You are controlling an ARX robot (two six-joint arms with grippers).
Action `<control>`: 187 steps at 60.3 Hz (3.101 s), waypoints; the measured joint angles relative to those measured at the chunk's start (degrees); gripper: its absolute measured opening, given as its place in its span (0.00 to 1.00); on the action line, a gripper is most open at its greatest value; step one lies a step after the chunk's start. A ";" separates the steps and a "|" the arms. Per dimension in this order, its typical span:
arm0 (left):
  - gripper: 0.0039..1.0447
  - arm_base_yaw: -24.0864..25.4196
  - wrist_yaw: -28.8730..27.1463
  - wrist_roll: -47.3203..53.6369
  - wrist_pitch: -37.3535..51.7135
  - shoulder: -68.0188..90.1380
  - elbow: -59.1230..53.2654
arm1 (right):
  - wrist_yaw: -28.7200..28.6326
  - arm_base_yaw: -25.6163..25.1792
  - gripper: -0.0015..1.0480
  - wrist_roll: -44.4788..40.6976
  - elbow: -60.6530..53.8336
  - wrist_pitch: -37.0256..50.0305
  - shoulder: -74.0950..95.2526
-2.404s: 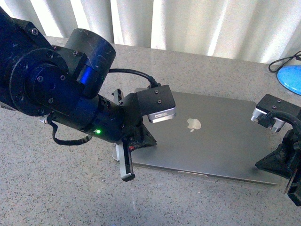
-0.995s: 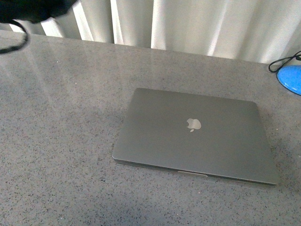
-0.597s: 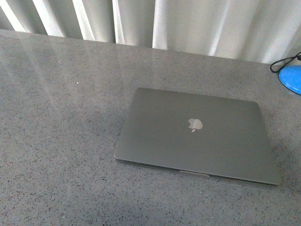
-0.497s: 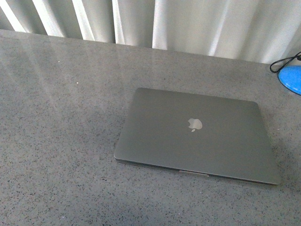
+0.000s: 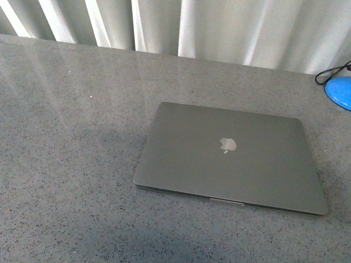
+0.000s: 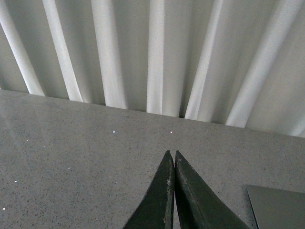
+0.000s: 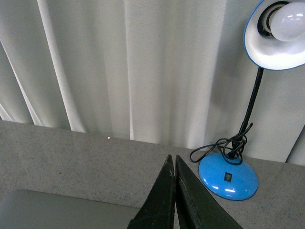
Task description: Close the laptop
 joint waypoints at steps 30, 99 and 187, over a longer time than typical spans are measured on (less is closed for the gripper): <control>0.03 0.00 0.02 0.22 -6.86 -17.09 -10.45 | 0.20 0.04 0.01 0.17 -10.01 -5.49 -15.06; 0.03 0.00 0.00 0.22 -43.71 -57.64 -12.33 | 0.39 0.04 0.01 0.57 -10.69 -40.09 -52.78; 0.94 0.00 0.00 0.33 -57.96 -71.45 -12.31 | 0.39 0.04 0.90 0.61 -10.67 -52.70 -65.05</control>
